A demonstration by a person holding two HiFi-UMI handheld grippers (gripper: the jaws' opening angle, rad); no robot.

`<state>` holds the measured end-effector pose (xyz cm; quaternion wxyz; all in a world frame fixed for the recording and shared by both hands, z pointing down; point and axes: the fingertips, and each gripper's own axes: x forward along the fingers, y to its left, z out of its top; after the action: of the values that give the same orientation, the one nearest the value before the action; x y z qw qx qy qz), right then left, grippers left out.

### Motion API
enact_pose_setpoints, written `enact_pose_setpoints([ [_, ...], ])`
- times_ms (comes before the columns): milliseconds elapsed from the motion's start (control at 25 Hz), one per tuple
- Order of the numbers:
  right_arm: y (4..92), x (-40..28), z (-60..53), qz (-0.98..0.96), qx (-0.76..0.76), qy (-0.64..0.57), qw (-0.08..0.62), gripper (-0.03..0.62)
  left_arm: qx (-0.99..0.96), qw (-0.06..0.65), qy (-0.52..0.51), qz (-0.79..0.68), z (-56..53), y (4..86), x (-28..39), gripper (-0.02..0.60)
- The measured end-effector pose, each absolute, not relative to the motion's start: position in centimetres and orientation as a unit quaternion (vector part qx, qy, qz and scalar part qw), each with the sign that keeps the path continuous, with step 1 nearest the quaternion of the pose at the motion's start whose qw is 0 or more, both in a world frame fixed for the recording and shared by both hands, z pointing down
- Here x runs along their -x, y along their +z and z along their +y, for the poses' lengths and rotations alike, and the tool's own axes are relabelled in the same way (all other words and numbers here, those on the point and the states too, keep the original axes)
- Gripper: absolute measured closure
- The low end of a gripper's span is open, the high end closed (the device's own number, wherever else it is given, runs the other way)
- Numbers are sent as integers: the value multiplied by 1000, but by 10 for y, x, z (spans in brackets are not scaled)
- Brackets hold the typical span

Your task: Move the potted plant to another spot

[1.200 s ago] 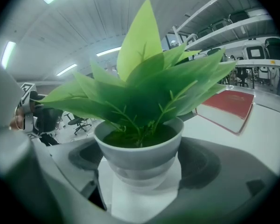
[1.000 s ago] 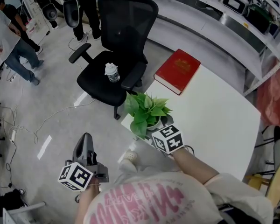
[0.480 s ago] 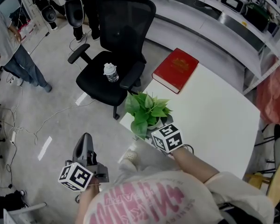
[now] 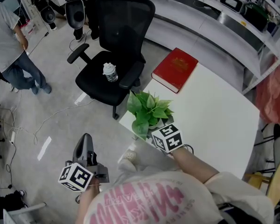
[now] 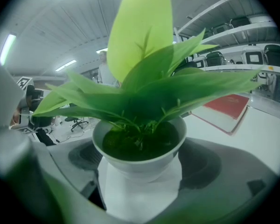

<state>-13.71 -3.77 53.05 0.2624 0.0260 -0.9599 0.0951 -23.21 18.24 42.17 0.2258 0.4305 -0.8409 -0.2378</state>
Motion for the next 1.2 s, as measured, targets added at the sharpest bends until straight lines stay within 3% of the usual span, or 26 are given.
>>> enact_pose_setpoints([
  [1200,534,137,-44,-963,-30,64,261,86,-430,227,-239,-840,177,425,229,578],
])
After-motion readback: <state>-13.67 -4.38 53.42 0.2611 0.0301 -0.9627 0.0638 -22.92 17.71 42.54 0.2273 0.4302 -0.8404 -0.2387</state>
